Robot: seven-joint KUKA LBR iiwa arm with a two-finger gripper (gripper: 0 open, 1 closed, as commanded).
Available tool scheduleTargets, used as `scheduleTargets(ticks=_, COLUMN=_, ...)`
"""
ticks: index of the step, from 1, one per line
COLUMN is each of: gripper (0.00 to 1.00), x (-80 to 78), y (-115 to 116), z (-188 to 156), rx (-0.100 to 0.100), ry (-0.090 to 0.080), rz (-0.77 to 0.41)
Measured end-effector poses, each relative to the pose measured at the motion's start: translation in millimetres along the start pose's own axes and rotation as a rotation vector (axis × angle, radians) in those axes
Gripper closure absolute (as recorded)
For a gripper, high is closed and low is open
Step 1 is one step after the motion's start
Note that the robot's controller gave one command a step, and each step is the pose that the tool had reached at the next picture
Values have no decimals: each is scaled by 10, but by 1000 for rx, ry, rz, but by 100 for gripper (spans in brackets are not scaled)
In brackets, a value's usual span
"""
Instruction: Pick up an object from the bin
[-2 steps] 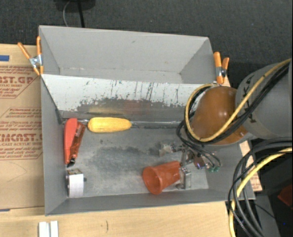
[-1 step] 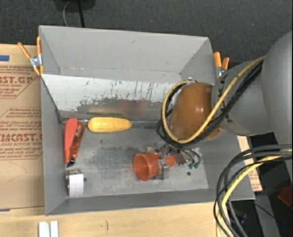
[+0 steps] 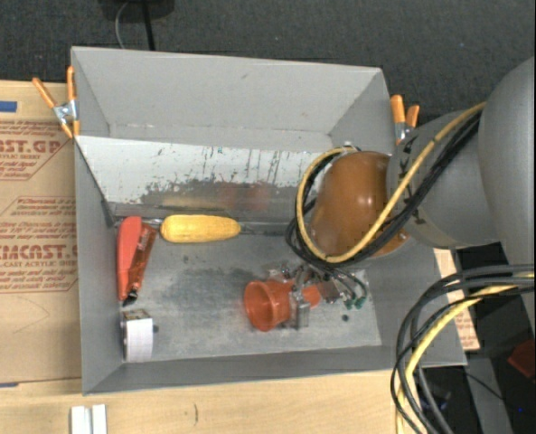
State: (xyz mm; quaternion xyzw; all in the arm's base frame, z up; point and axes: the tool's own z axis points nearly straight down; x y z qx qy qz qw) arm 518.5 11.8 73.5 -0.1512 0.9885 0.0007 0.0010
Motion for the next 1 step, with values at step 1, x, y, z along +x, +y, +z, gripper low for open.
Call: scheduleTargets(ticks=1, gripper=100, x=-50, y=-69, z=-1500, rx=1, ry=-5, rz=-33)
